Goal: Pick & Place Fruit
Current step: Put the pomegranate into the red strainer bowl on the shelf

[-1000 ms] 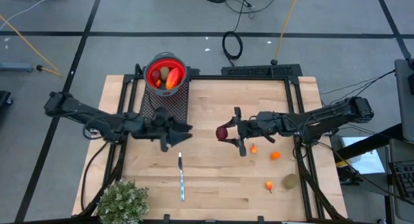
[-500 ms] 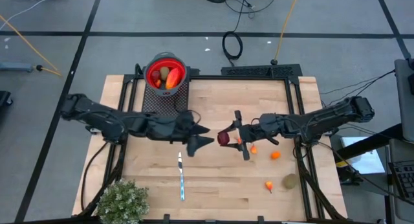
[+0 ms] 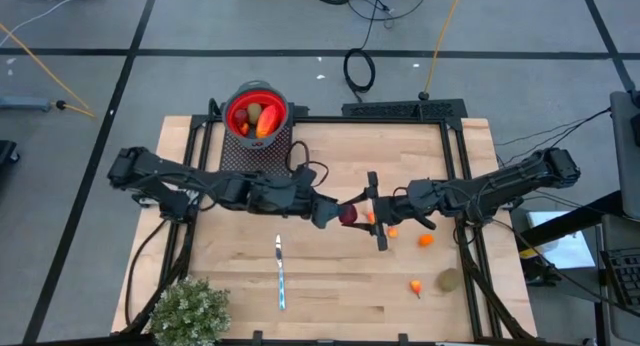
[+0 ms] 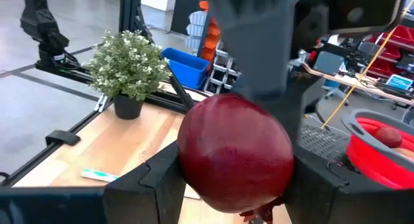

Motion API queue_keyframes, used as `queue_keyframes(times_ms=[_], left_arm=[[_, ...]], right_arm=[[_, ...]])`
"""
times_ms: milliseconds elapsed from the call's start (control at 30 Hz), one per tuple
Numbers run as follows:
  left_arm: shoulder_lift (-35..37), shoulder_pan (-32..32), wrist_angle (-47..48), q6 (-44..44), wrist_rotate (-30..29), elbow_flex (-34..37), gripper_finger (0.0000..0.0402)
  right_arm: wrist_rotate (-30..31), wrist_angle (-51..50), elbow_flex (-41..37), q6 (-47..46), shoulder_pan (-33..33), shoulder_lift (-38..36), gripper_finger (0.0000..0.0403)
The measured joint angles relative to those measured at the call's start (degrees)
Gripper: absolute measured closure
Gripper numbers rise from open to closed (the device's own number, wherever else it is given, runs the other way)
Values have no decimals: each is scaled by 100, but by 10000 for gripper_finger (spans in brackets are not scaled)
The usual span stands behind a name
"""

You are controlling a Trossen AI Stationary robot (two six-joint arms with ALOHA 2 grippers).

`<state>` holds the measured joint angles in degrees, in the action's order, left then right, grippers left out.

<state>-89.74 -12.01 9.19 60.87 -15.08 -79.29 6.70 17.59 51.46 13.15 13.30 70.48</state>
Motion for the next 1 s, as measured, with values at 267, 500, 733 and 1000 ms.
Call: queue_keyframes(times_ms=[267,500,733,1000], left_arm=[[-203,0,-167,487,3,-2,128],[-331,0,-351,669,3,-2,128],[-527,0,-654,795,-4,2,128],[-588,65,-677,900,-36,2,128]], right_arm=[[102,-222,-4,10,-4,4,204],[120,-372,-2,152,-7,-2,204],[109,-465,-2,149,-130,0,204],[103,-514,-2,92,-166,2,204]])
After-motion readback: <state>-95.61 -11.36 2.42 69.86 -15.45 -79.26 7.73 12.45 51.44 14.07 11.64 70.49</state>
